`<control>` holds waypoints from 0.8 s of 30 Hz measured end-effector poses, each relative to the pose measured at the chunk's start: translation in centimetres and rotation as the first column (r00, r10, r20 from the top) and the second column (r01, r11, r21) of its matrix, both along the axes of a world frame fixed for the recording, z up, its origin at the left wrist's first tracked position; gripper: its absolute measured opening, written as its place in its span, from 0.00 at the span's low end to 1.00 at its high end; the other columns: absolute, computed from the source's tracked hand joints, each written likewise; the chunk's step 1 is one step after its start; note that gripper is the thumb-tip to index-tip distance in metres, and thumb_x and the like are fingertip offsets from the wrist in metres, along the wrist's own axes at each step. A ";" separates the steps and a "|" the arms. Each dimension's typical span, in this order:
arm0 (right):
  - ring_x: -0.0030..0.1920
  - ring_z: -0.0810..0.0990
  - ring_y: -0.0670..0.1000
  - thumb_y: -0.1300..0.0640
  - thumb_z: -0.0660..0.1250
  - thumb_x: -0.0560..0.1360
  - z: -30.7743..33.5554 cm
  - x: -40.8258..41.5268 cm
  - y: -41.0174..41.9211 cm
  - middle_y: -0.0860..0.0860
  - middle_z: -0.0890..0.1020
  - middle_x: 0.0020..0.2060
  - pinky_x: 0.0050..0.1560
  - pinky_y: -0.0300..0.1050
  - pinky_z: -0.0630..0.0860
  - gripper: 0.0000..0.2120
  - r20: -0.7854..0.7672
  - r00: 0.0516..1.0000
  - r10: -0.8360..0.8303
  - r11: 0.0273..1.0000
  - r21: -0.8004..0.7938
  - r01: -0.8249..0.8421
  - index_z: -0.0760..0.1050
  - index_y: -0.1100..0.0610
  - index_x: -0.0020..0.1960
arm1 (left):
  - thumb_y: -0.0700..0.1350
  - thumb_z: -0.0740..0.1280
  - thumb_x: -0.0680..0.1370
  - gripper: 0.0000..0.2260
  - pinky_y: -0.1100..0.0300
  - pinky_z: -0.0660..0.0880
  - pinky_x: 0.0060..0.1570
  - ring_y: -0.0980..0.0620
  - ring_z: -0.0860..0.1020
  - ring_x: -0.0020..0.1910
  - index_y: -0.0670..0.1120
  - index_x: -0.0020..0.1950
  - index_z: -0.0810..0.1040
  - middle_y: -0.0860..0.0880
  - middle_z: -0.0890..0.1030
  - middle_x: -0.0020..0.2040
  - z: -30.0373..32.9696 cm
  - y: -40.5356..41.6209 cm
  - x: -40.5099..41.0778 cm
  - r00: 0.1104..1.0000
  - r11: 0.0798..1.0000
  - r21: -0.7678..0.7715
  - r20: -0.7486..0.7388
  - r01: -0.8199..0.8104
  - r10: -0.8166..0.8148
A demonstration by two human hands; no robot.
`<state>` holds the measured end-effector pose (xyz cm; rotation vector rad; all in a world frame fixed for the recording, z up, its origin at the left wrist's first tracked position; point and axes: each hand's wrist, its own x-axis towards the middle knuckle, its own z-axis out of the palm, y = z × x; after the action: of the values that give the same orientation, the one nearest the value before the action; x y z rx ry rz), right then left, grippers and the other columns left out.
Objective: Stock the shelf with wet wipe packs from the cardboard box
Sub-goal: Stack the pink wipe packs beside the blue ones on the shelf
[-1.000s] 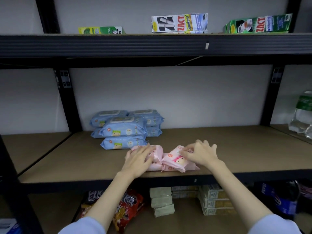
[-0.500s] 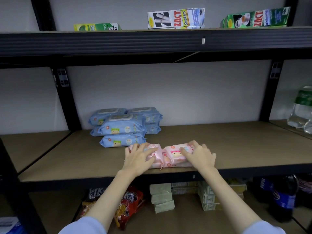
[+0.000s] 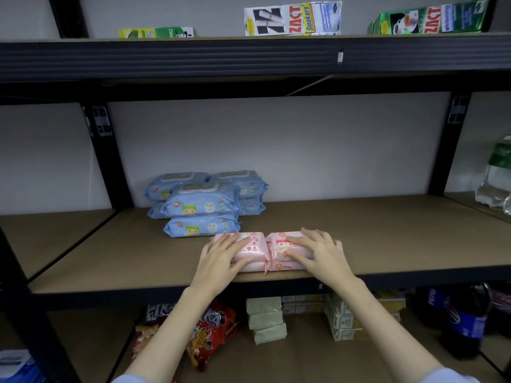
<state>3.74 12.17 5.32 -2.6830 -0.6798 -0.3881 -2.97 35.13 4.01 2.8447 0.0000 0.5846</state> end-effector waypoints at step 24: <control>0.73 0.61 0.53 0.50 0.65 0.76 -1.0 2.0 -1.2 0.44 0.67 0.70 0.68 0.42 0.60 0.20 0.027 0.978 0.206 0.973 0.101 -0.207 0.69 0.41 0.66 | 0.60 0.50 0.79 0.23 0.55 0.49 0.70 0.56 0.52 0.75 0.59 0.74 0.56 0.58 0.56 0.76 0.0 -1.7 0.9 1.000 0.989 0.143 -0.008 0.025 -0.024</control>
<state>5.76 11.02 4.32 -2.4845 -0.9085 -0.3798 -2.05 33.46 3.98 2.9809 -0.0788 0.5933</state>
